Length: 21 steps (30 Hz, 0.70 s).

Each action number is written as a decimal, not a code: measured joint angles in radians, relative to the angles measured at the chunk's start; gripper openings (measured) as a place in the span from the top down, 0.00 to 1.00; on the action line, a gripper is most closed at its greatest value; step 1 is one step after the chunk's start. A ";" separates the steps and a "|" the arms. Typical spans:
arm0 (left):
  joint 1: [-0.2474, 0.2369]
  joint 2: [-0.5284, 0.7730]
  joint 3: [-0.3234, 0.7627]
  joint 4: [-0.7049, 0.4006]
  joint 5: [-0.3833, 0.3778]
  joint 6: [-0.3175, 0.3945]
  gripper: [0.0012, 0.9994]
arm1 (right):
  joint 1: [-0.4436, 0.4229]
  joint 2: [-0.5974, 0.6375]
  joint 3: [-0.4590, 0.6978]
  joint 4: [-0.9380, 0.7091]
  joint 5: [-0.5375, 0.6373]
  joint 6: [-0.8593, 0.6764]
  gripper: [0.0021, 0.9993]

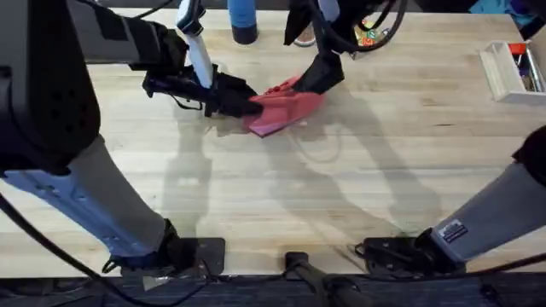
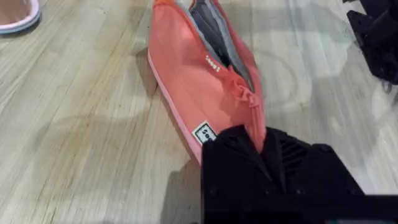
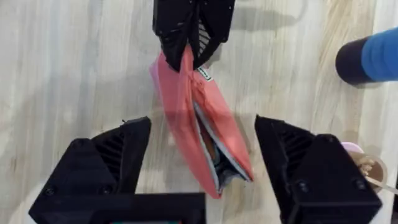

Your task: Unzip the bag, pick up the pens from the table one at a time and place them inside, then zip the bag closed.

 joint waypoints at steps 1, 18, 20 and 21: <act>0.000 0.000 0.000 0.000 0.000 0.000 0.96 | 0.000 0.002 0.000 0.004 0.000 -0.001 0.01; 0.000 0.000 0.000 0.000 0.000 0.000 0.96 | 0.000 0.164 0.000 0.084 -0.002 -0.003 0.01; 0.000 0.000 0.000 0.000 0.000 0.000 0.96 | 0.000 0.164 0.000 0.098 -0.002 -0.003 0.04; 0.000 0.000 0.000 0.000 0.000 0.000 0.96 | 0.000 0.164 0.000 0.102 -0.002 -0.003 0.06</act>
